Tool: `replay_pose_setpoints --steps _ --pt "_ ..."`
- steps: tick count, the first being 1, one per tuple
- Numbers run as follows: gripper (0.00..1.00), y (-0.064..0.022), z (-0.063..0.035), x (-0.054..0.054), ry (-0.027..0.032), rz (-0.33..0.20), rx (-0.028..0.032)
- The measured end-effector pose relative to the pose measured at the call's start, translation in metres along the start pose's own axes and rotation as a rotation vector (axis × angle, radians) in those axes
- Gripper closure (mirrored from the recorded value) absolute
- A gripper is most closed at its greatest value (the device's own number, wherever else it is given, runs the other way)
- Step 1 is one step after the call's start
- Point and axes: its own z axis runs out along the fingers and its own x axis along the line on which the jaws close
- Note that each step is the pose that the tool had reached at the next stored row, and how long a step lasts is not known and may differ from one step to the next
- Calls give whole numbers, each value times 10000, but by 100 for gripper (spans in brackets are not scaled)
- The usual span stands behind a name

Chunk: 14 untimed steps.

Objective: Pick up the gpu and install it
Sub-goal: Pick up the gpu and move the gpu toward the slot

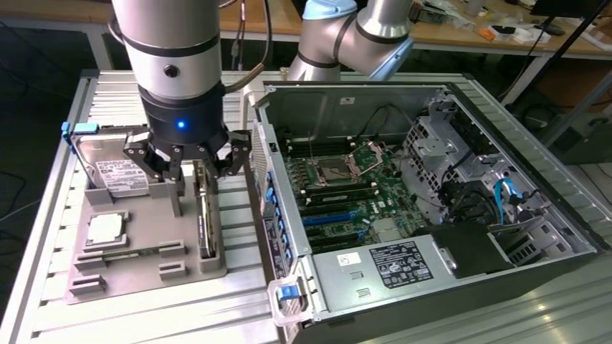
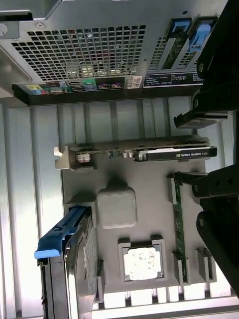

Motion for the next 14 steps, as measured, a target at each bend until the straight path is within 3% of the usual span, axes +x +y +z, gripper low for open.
replay_pose_setpoints --steps 14 --pt "52 -19 259 5 -1 0 0"
